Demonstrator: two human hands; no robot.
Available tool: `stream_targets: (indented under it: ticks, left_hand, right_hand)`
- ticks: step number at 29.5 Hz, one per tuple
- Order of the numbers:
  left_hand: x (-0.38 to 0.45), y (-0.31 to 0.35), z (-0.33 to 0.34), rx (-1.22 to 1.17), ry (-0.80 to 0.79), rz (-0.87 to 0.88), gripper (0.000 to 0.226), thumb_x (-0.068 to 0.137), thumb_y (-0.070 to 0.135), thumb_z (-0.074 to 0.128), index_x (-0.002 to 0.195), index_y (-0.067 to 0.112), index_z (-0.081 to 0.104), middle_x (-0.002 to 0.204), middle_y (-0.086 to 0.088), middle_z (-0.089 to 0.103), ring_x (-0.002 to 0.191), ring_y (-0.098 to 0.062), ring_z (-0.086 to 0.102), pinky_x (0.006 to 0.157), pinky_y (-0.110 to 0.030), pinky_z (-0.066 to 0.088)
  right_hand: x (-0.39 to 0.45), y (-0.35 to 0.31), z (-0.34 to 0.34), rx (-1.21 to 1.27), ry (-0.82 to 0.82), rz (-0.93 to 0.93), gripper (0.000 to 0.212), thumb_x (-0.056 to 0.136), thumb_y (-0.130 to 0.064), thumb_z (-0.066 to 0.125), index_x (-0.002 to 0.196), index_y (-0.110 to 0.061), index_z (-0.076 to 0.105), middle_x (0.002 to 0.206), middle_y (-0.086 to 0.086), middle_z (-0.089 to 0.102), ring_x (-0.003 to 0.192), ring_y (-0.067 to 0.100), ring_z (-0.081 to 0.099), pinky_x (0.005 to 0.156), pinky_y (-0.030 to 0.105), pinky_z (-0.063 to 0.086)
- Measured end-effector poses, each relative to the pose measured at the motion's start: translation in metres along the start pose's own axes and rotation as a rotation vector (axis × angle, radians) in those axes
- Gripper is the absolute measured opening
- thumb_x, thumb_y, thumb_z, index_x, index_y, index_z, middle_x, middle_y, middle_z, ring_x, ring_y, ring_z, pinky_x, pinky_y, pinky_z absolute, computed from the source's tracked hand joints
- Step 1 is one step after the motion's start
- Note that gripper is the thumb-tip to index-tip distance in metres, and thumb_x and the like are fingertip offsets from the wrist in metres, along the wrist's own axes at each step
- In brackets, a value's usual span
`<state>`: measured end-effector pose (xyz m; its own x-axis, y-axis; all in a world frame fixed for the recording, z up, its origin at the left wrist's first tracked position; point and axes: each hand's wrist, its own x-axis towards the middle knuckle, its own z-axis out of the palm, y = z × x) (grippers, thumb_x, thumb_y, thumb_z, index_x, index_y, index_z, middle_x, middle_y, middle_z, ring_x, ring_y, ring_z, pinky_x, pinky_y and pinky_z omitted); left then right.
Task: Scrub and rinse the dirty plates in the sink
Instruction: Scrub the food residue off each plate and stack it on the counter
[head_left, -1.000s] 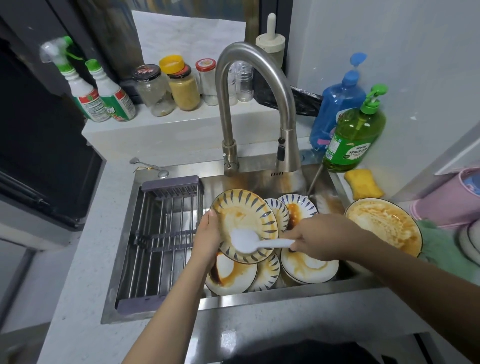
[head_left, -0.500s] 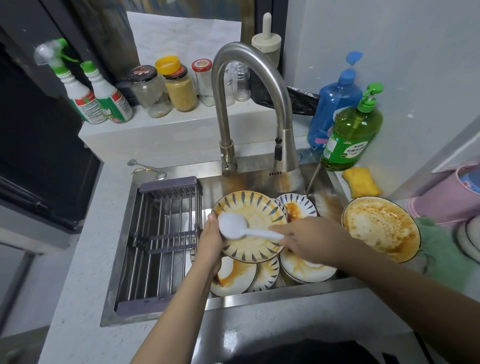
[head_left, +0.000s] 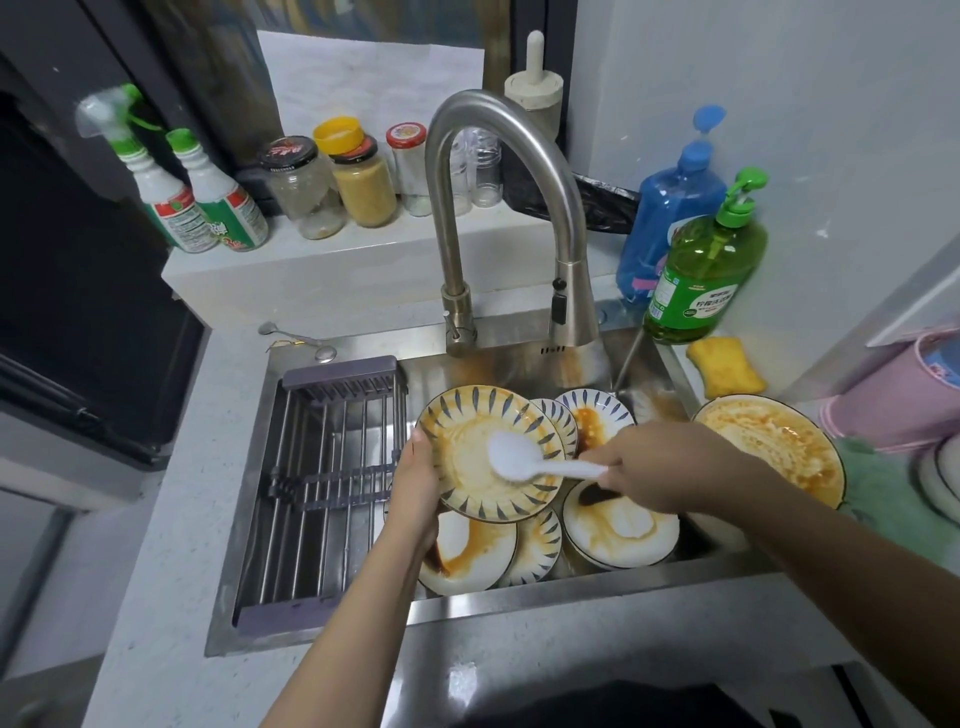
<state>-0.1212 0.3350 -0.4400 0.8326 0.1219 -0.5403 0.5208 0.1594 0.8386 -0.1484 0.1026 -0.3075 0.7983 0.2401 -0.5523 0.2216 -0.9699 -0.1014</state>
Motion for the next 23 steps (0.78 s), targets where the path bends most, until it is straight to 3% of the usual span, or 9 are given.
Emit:
stream_targets:
  ticks: [3, 5, 8, 10, 14, 17, 21, 23]
  left_hand:
    - [-0.003, 0.001, 0.006, 0.062, -0.034, 0.003, 0.048, 0.101, 0.054, 0.024, 0.121, 0.023, 0.055, 0.122, -0.009, 0.062, 0.112, -0.027, 0.059, 0.091, -0.042, 0.052]
    - [-0.008, 0.002, 0.012, 0.011, -0.062, -0.042, 0.048, 0.102, 0.052, 0.025, 0.119, 0.021, 0.057, 0.114, -0.010, 0.068, 0.104, -0.026, 0.065, 0.086, -0.042, 0.055]
    - [-0.007, 0.001, 0.010, -0.047, -0.053, -0.049, 0.051, 0.101, 0.052, 0.027, 0.127, 0.019, 0.056, 0.119, -0.008, 0.067, 0.108, -0.025, 0.065, 0.093, -0.048, 0.052]
    - [-0.005, -0.002, 0.008, -0.036, -0.052, -0.037, 0.052, 0.100, 0.054, 0.027, 0.130, 0.021, 0.055, 0.122, -0.006, 0.066, 0.112, -0.025, 0.063, 0.097, -0.051, 0.049]
    - [-0.007, -0.006, 0.013, 0.018, -0.056, -0.018, 0.052, 0.101, 0.052, 0.027, 0.132, 0.019, 0.053, 0.123, -0.010, 0.064, 0.113, -0.026, 0.060, 0.098, -0.047, 0.049]
    - [-0.009, 0.000, 0.015, -0.043, -0.043, 0.003, 0.049, 0.103, 0.048, 0.026, 0.130, 0.017, 0.054, 0.119, -0.008, 0.065, 0.110, -0.024, 0.062, 0.089, -0.041, 0.054]
    - [0.000, 0.002, 0.004, -0.110, 0.027, 0.005, 0.050, 0.102, 0.048, 0.026, 0.136, 0.018, 0.049, 0.129, -0.007, 0.060, 0.116, -0.027, 0.059, 0.097, -0.049, 0.049]
    - [0.001, -0.002, 0.002, -0.138, 0.017, -0.021, 0.051, 0.102, 0.050, 0.028, 0.134, 0.018, 0.050, 0.126, -0.009, 0.062, 0.113, -0.028, 0.060, 0.094, -0.050, 0.051]
  right_hand:
    - [0.001, -0.020, 0.006, 0.143, 0.039, -0.113, 0.033, 0.100, -0.032, 0.037, 0.130, -0.040, 0.050, 0.083, -0.009, 0.058, 0.066, 0.008, 0.050, 0.054, 0.024, 0.037]
    - [0.013, -0.015, 0.007, 0.211, 0.134, -0.038, 0.034, 0.100, -0.031, 0.037, 0.132, -0.039, 0.048, 0.087, -0.006, 0.062, 0.067, 0.010, 0.052, 0.053, 0.025, 0.036]
    - [0.014, -0.001, 0.006, 0.037, 0.147, 0.073, 0.030, 0.100, -0.027, 0.037, 0.125, -0.032, 0.053, 0.082, -0.008, 0.056, 0.066, 0.010, 0.050, 0.050, 0.023, 0.032]
    - [0.004, -0.003, 0.007, -0.066, 0.111, 0.046, 0.027, 0.099, -0.027, 0.039, 0.118, -0.031, 0.057, 0.075, -0.008, 0.050, 0.061, 0.006, 0.046, 0.049, 0.023, 0.030]
    - [0.007, -0.023, 0.008, 0.039, 0.148, -0.084, 0.029, 0.101, -0.029, 0.037, 0.126, -0.033, 0.052, 0.075, -0.009, 0.050, 0.064, 0.009, 0.047, 0.053, 0.024, 0.035]
    - [0.020, -0.009, 0.010, 0.022, 0.240, 0.072, 0.029, 0.100, -0.026, 0.038, 0.125, -0.031, 0.052, 0.072, -0.009, 0.046, 0.065, 0.010, 0.047, 0.051, 0.023, 0.032]
    - [0.006, -0.003, 0.017, -0.002, 0.104, 0.022, 0.031, 0.099, -0.027, 0.038, 0.125, -0.032, 0.055, 0.088, -0.006, 0.060, 0.071, 0.011, 0.053, 0.053, 0.022, 0.036]
    - [0.004, -0.009, 0.020, 0.126, 0.133, -0.061, 0.031, 0.100, -0.031, 0.038, 0.127, -0.038, 0.053, 0.087, -0.009, 0.062, 0.070, 0.009, 0.054, 0.053, 0.022, 0.036]
